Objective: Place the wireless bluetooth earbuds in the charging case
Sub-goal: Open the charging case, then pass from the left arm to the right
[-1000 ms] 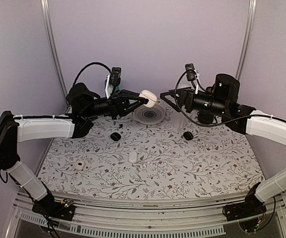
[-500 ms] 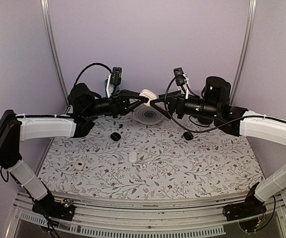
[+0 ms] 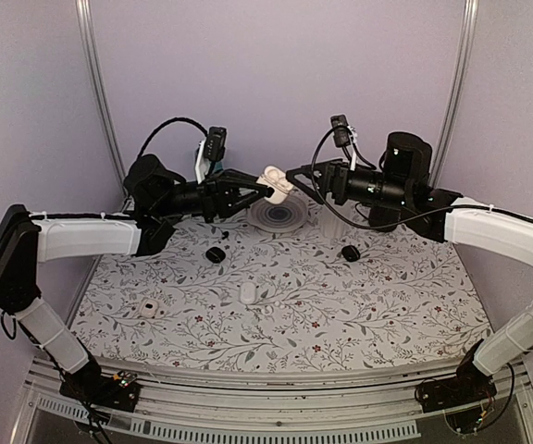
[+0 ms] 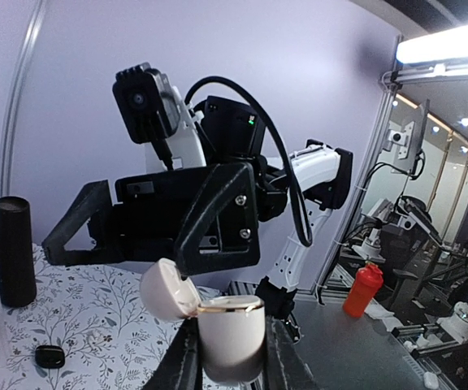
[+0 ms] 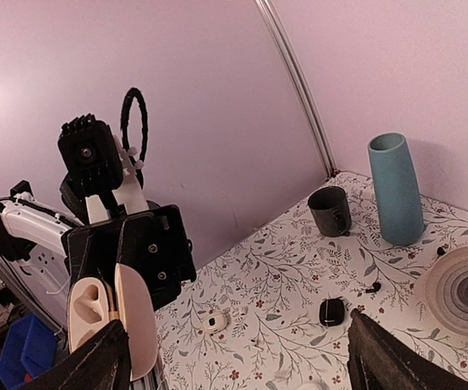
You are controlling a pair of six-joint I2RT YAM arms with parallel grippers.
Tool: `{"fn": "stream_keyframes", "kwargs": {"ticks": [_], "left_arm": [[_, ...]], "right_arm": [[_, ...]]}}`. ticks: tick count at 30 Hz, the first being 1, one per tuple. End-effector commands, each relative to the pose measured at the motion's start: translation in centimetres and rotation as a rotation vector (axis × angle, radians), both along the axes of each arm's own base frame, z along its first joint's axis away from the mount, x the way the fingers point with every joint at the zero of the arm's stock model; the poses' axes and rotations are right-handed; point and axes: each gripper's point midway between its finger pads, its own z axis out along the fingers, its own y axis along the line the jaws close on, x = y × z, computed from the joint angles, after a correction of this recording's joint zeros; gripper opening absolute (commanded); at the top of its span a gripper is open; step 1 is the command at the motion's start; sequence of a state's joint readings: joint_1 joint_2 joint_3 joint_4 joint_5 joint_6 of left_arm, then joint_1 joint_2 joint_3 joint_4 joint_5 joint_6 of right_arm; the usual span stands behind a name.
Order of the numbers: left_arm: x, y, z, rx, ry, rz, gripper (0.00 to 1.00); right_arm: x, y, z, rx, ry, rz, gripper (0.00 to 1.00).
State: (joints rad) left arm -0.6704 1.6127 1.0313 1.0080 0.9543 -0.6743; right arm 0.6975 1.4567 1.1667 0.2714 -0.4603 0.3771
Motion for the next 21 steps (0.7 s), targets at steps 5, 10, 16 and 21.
{"fn": "stream_keyframes", "kwargs": {"ticks": [5, 10, 16, 21], "left_arm": [[-1.5, 0.0, 0.6, -0.003, -0.086, -0.037, 0.0], [0.5, -0.1, 0.1, 0.018, -0.069, 0.082, 0.0], [1.1, -0.1, 0.2, 0.012, -0.065, 0.12, 0.0], [1.2, -0.1, 0.0, 0.016, -0.06, 0.123, 0.0]], "right_arm": [[1.2, -0.1, -0.2, 0.009, 0.033, -0.026, 0.91], [-0.6, 0.8, 0.5, 0.035, 0.026, 0.094, 0.9], [-1.8, 1.5, -0.2, 0.061, 0.081, 0.186, 0.72], [-2.2, 1.5, -0.4, 0.084, 0.1, 0.203, 0.56]]}}
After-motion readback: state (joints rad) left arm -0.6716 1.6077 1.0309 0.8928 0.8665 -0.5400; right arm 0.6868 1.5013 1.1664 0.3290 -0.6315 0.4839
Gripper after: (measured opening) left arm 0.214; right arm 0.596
